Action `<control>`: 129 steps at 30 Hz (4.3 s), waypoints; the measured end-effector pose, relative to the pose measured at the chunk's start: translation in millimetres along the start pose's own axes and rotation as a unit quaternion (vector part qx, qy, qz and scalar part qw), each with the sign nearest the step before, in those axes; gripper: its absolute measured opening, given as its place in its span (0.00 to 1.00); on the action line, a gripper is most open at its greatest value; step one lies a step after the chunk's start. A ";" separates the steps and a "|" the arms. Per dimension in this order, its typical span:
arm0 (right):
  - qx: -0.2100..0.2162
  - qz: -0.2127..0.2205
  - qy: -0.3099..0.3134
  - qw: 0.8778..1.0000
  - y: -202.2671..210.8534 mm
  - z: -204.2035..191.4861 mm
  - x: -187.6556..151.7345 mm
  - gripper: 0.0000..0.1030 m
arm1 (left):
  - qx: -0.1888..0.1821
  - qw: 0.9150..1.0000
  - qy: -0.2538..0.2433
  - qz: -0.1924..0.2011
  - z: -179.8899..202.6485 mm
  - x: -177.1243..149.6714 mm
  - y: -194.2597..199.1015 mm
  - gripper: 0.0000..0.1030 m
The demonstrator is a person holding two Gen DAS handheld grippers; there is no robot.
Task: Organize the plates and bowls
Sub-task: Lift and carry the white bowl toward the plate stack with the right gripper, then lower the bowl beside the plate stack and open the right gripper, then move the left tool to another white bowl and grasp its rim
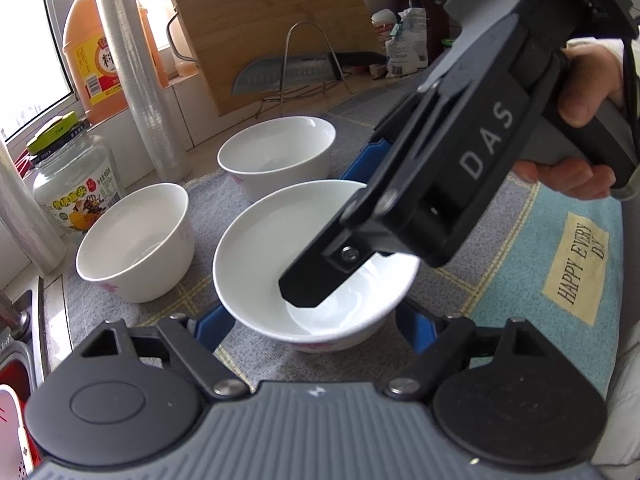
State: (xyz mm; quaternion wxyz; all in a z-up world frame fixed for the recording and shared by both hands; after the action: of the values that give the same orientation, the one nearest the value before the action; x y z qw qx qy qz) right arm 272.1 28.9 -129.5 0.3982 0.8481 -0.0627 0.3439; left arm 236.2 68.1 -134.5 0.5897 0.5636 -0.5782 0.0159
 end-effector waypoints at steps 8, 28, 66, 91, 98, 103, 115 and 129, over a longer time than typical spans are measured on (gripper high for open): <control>-0.010 0.012 -0.003 1.000 25.0 0.9 -4.4 0.91 | -0.013 1.000 -0.015 0.011 15.9 19.8 2.9 0.84; -0.087 0.048 -0.046 0.994 128.4 58.0 -45.6 0.91 | -0.080 0.994 -0.059 0.045 100.9 91.2 -32.2 0.84; -0.128 0.062 -0.090 0.986 170.9 128.3 -88.0 0.91 | -0.115 0.990 -0.076 0.030 162.8 122.7 -78.9 0.84; -0.180 0.089 -0.081 0.976 196.0 116.9 -85.5 1.00 | -0.050 0.999 -0.009 0.007 119.1 93.8 -35.5 0.98; -0.209 0.112 -0.066 0.969 191.4 93.5 -67.4 1.00 | 0.009 0.997 0.073 0.002 58.7 71.6 -13.5 0.98; -0.207 0.119 -0.077 0.968 174.5 80.5 -63.5 1.00 | 0.045 0.994 0.103 0.008 27.8 67.1 -7.3 0.98; -0.183 0.094 0.015 0.979 147.8 79.6 -35.3 1.00 | 0.130 0.978 0.163 -0.011 -9.8 78.6 -7.1 0.99; -0.203 0.098 0.029 0.974 114.3 68.0 -4.3 1.00 | 0.076 0.987 0.134 -0.039 -65.7 123.3 -55.6 0.99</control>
State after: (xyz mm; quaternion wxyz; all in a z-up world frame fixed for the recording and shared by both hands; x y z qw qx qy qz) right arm 261.6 -97.9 -90.3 0.5277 0.7291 -0.2025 0.3861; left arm 357.9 14.7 -64.2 0.6180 0.6217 -0.4681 0.1118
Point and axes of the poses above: each gripper's, at about its wrist camera, not at the fingertips, and y roughly against the way its jaws point, z to its right, x to its top, the point moved 8 cm from there along -y, roughly the way its jaws point, and after that the axes turned 11 degrees about x, right-handed, at the moved point
